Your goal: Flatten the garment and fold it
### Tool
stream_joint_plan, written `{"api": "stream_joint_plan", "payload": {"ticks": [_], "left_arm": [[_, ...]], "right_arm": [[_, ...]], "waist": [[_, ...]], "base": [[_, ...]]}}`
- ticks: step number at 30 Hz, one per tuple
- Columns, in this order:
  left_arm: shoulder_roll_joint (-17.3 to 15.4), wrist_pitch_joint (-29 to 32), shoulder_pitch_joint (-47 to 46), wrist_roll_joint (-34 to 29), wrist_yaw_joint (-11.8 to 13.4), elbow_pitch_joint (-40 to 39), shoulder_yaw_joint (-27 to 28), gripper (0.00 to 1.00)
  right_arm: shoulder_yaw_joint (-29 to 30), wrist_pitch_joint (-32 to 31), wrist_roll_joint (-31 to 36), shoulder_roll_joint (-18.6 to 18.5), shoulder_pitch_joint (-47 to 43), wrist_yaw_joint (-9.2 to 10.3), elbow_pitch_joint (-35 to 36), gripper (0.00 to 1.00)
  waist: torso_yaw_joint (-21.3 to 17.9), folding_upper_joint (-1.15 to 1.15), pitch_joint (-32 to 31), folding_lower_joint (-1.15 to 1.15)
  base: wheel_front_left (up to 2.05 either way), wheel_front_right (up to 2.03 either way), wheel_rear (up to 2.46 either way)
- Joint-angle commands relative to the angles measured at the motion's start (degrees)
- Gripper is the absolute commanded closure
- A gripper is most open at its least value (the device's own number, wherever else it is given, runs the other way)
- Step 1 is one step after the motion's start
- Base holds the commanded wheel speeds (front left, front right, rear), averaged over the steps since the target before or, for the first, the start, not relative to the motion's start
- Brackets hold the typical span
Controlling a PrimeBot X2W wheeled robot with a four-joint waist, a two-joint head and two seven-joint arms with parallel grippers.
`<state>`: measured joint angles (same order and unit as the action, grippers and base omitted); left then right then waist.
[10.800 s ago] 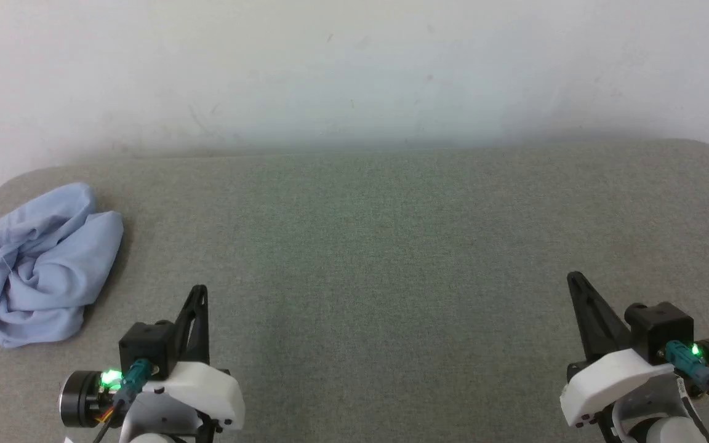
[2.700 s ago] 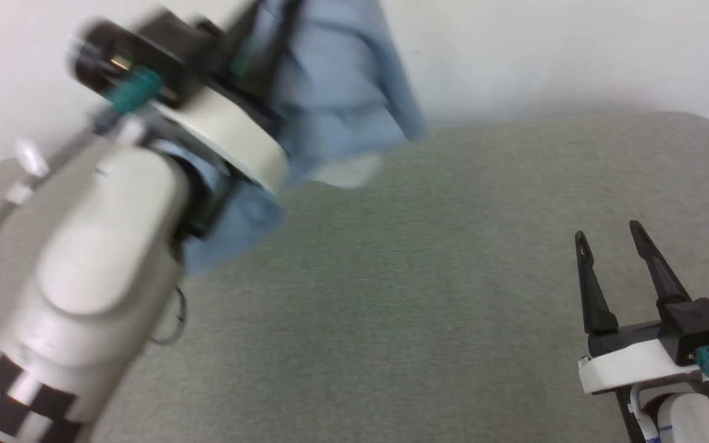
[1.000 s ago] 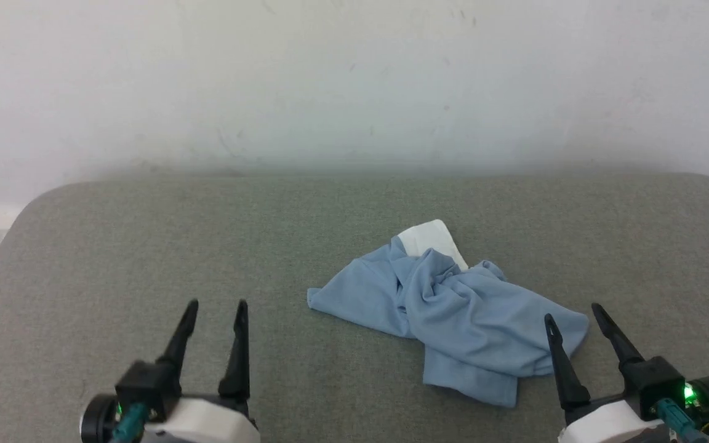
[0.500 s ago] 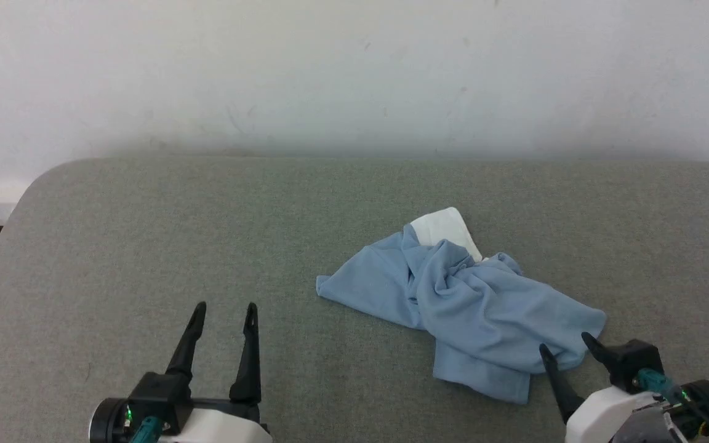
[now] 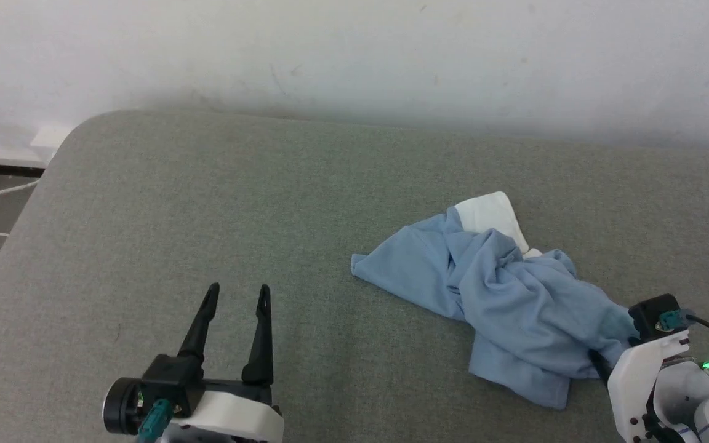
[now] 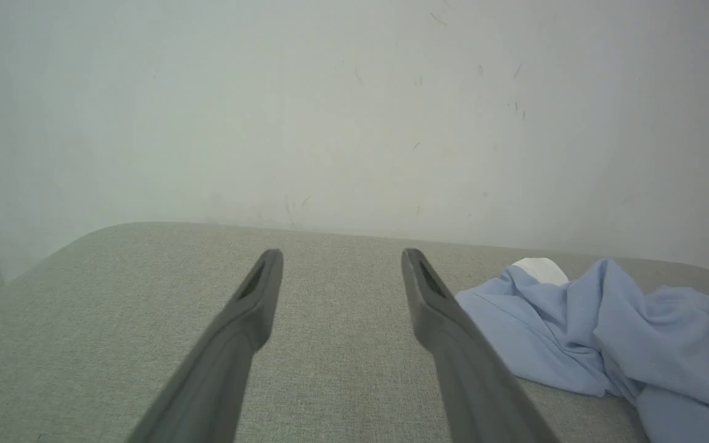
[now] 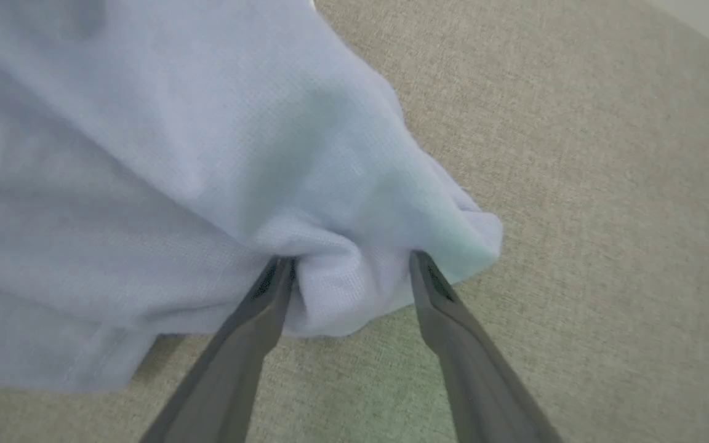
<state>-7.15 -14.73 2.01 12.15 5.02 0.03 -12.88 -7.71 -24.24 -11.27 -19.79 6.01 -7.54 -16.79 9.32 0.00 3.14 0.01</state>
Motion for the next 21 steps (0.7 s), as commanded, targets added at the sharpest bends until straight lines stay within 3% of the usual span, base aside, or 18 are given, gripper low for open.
{"api": "stream_joint_plan", "payload": {"ticks": [1,3,4,5,6,10,14,21], "left_arm": [[0.4,-0.3,-0.7,-0.7,-0.4,0.2,0.5,0.0],[0.8,-0.3,-0.9,-1.0,-0.8,0.4,1.0,0.0],[1.0,-0.3,-0.9,-1.2,-1.0,0.5,1.2,0.0],[1.2,-0.3,-0.9,-1.3,-1.1,0.7,1.4,0.0],[1.4,-0.3,-0.9,-1.5,-1.3,0.8,1.6,0.0],[1.9,-0.3,-0.4,-1.8,-2.0,1.6,2.5,0.0],[2.3,-0.3,0.5,-2.1,-2.7,2.1,3.4,0.0],[3.1,-0.3,1.8,-2.6,-3.4,1.5,4.3,0.0]], "right_arm": [[-0.4,-0.3,-0.6,0.0,0.9,0.05,-0.7,0.0],[-1.0,-1.0,-1.2,0.1,1.4,0.05,-2.2,0.0],[-1.5,-1.3,-1.4,0.1,1.5,0.05,-3.0,0.54],[-2.1,-1.4,-1.7,0.0,1.5,0.05,-3.5,0.92],[-2.6,-1.4,-1.9,-0.1,1.6,0.05,-3.8,1.0],[-3.2,-1.8,-3.8,-0.1,1.2,0.05,-3.3,1.0],[-1.6,-4.9,-5.2,-0.9,-0.8,0.05,1.6,1.0],[7.7,-12.5,-2.2,-0.3,-9.3,0.05,13.4,1.0]], "waist": [[1.2,0.0,1.2,-0.01],[1.5,0.0,1.4,-0.01],[1.5,0.0,1.4,-0.01],[1.5,0.0,1.4,-0.01],[1.4,0.0,1.3,-0.01],[0.2,0.0,0.0,-0.01],[-1.8,0.0,-1.9,-0.01],[-5.2,0.0,-3.6,-0.01]], "base": [[0.0,0.0,0.0],[0.0,0.0,0.0],[0.0,0.0,0.0],[0.0,0.0,0.0],[0.0,0.0,0.0],[0.0,0.0,0.0],[0.0,0.0,0.0],[0.0,0.0,0.0]]}}
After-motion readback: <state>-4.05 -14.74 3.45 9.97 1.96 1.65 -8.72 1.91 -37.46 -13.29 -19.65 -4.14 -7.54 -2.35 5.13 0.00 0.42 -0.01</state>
